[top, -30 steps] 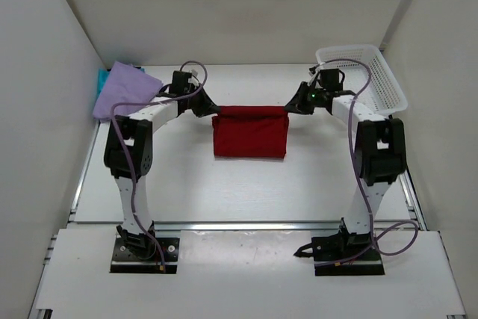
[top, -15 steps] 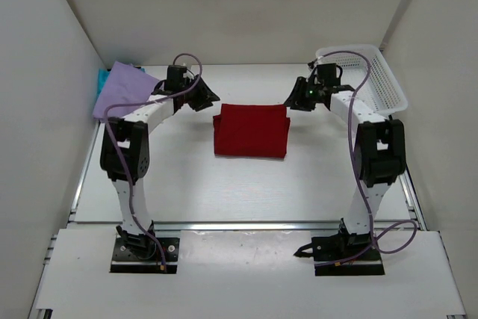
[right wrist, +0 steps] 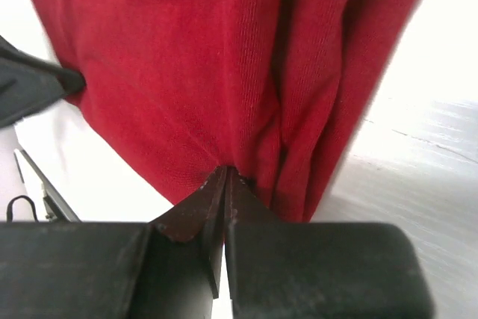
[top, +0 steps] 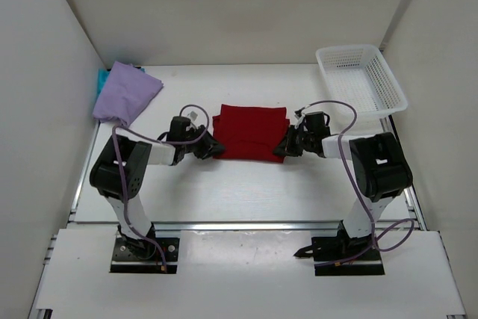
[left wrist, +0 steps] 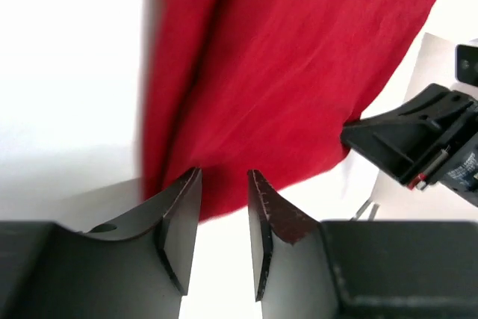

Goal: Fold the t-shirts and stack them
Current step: Fold the long partially folded tshirt into a neat square, then put the neatly folded tshirt into the corner of the board with the left arm

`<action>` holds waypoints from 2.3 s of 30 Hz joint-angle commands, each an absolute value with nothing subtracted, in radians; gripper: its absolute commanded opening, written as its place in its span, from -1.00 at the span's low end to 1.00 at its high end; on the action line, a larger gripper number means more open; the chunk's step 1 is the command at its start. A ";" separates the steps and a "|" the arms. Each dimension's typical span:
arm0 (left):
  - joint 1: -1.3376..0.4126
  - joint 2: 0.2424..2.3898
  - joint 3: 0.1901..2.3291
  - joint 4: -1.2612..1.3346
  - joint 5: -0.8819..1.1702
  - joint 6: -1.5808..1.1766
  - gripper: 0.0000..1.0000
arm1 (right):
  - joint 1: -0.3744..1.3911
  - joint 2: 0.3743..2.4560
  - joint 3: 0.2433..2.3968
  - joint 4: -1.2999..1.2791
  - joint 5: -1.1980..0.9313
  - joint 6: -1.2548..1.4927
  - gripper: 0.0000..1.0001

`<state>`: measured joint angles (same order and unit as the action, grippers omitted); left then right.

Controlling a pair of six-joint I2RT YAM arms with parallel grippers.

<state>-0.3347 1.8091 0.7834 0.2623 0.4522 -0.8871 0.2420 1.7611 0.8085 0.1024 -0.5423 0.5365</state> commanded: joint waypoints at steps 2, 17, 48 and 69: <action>-0.308 1.689 0.599 0.438 0.468 -0.953 -0.12 | 0.244 1.763 0.747 0.212 -0.524 0.546 -1.00; -0.247 1.639 0.836 0.245 0.400 -0.824 0.14 | 0.180 1.750 1.041 0.049 -0.645 0.445 -0.78; -0.198 1.776 0.971 0.017 0.284 -0.632 0.69 | 0.192 1.617 0.910 0.288 -0.654 0.592 0.13; -0.397 2.152 1.351 0.184 0.528 -0.847 -0.92 | 0.118 1.272 0.471 0.377 -0.713 0.618 0.15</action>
